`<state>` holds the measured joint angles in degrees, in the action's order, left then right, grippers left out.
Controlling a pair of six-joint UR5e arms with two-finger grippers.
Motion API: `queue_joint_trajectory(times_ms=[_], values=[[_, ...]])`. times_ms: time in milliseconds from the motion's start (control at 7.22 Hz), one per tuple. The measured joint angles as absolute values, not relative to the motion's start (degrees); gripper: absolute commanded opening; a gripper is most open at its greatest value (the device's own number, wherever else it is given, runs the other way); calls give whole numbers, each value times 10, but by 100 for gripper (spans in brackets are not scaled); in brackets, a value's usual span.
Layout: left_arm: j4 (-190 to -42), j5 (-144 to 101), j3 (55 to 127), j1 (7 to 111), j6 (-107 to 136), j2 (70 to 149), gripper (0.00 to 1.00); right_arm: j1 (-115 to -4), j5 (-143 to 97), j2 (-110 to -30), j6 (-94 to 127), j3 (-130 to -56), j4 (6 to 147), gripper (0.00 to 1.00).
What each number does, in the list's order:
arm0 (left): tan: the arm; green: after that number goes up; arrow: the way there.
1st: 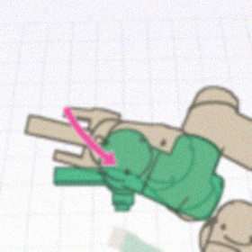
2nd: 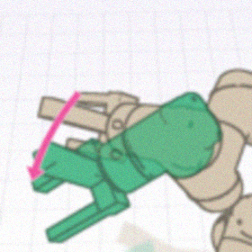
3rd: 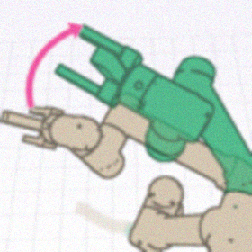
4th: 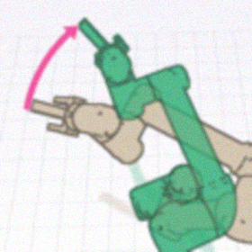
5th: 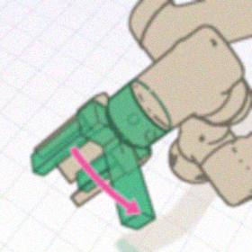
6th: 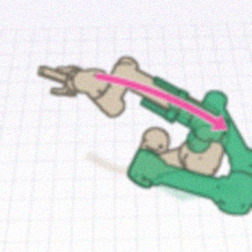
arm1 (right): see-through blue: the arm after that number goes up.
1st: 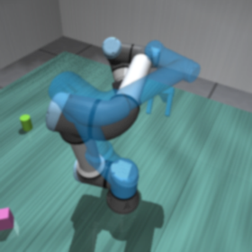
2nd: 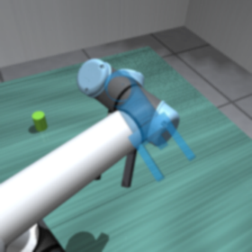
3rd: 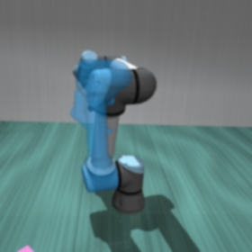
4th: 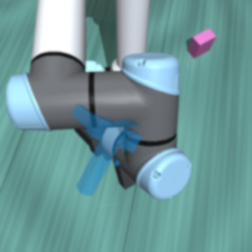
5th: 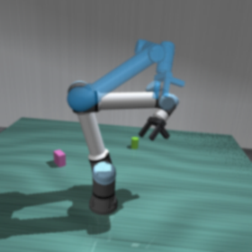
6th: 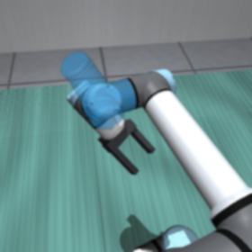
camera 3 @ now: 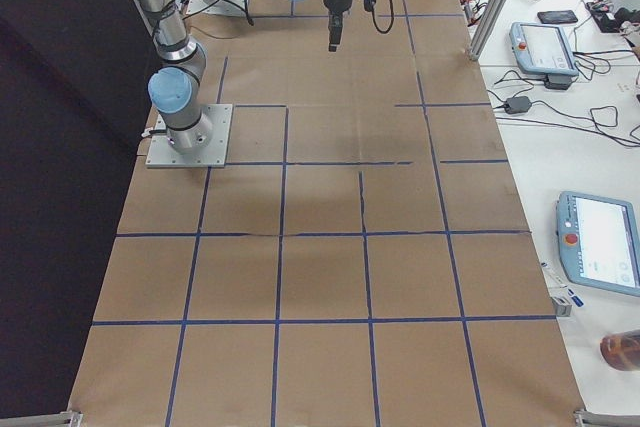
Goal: Weigh mango
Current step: 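Lift the mango with the left gripper and carry it over the scale, then lower the mango onto the scale and open the left gripper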
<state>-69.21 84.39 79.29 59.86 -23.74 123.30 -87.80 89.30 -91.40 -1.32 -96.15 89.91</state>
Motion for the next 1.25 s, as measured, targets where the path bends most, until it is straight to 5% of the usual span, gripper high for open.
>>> queue_joint_trajectory(times_ms=[277,415,554,1246], values=[[-662,853,804,601,-236,1262,56,-878,893,-914,-13,-962,899,100],[-655,868,805,600,-237,1268,84,-878,893,-914,-13,-962,899,100],[-650,877,804,599,-237,1271,100,-878,893,-914,-13,-962,899,100],[-672,886,816,611,-192,1172,100,-878,893,-914,-13,-962,899,100]])
